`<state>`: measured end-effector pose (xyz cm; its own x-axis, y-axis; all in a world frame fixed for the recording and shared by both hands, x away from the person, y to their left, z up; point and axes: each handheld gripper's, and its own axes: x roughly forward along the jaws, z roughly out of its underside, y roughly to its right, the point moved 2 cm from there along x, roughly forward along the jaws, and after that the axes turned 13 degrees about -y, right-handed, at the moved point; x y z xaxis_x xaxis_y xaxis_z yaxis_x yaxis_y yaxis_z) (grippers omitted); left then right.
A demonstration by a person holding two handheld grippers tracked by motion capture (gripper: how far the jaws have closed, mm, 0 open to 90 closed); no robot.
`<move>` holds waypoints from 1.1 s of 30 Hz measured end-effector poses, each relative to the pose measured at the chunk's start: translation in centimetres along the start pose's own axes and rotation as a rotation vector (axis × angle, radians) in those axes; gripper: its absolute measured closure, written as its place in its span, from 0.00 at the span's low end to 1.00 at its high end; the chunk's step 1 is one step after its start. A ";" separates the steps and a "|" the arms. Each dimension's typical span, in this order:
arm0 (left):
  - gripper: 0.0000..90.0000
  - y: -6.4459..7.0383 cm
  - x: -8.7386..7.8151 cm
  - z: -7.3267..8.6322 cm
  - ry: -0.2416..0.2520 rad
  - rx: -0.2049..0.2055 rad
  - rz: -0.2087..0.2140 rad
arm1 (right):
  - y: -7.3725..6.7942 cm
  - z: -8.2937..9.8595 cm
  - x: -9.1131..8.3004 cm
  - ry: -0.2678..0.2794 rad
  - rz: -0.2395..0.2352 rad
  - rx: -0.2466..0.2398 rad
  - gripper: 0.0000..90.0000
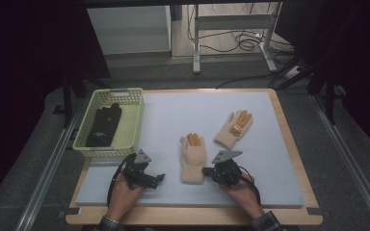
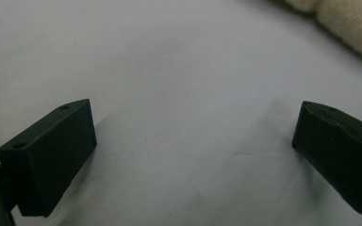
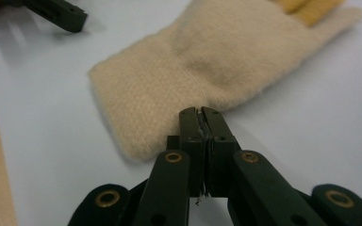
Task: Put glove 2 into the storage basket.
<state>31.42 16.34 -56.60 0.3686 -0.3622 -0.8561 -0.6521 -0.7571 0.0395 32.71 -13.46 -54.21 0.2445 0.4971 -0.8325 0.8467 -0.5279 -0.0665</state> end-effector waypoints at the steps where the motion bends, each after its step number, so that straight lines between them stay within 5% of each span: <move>1: 0.00 0.0 0.0 0.0 0.000 0.000 0.000 | -0.2 -0.1 0.2 -0.001 -0.005 -0.003 0.96; 7: 0.00 0.0 0.0 0.0 0.000 0.000 0.000 | -1.4 -0.9 1.2 -0.005 -0.009 -0.041 0.92; 16: 0.00 0.0 0.0 0.0 0.000 -0.001 0.000 | 0.1 -1.4 -0.2 0.033 0.027 -0.005 0.90; 24: 0.00 0.0 0.0 0.0 0.000 0.000 0.000 | 2.7 -1.4 -1.1 0.041 0.093 0.037 0.84; 33: 0.00 0.0 0.0 0.0 -0.001 0.000 0.000 | 7.1 -0.5 -3.0 0.073 0.189 0.162 0.72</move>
<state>31.42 16.34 -56.60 0.3677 -0.3618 -0.8567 -0.6522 -0.7570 0.0397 38.25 -18.33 -51.90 0.4294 0.4247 -0.7970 0.6973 -0.7168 -0.0062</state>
